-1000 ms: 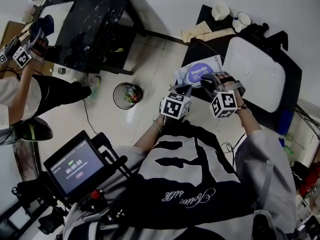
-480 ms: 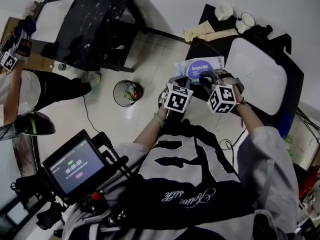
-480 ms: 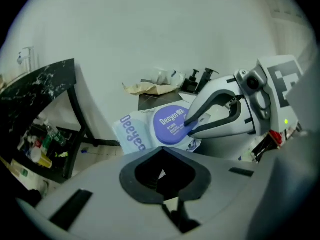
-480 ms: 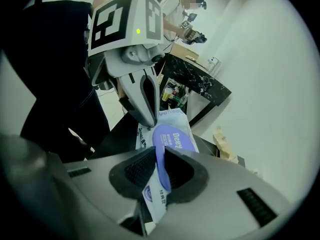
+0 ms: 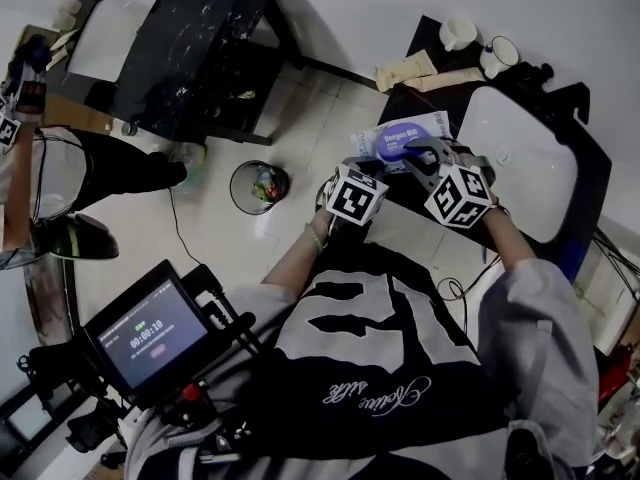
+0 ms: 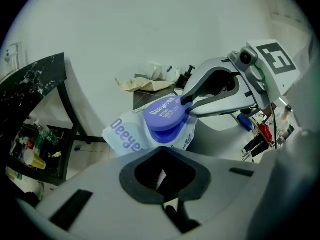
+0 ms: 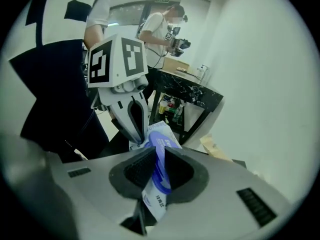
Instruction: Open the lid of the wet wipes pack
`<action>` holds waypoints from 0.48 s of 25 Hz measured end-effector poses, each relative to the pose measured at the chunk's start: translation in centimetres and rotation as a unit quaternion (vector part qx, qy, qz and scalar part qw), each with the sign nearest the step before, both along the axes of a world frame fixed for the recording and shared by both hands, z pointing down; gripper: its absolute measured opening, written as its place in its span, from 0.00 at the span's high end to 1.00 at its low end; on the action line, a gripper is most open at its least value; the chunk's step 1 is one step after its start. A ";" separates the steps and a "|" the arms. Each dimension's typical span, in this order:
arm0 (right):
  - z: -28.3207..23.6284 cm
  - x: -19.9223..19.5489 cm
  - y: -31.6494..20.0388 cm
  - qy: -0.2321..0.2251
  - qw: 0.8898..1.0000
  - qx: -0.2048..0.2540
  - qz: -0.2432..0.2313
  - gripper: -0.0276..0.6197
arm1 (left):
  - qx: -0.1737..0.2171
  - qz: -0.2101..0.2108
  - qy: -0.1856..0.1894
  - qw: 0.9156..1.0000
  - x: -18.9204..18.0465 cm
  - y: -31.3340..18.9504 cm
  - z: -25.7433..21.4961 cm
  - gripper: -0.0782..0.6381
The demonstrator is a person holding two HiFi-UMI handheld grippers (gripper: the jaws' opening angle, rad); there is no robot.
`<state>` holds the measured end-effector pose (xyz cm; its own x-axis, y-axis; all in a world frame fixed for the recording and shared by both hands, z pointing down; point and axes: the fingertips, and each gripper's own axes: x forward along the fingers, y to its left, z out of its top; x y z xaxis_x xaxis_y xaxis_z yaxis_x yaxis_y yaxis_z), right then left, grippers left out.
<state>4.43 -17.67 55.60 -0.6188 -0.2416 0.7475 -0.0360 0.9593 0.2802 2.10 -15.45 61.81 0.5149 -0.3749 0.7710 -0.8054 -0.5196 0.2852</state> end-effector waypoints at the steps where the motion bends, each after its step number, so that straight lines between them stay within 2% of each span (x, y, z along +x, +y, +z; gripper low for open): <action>1: -0.3 -0.1 -0.1 -0.002 1.000 0.001 -0.005 0.87 | -0.001 -0.003 0.003 1.000 0.0 0.0 -0.1 0.89; 6: -2.5 -0.6 -1.8 -0.045 0.999 0.005 0.022 0.87 | -0.006 -0.005 0.011 1.000 0.1 0.1 -0.4 0.89; 12: -4.2 -2.2 -6.1 -0.069 0.996 0.022 0.055 0.87 | -0.013 -0.012 0.021 1.000 -0.1 0.1 -0.4 0.89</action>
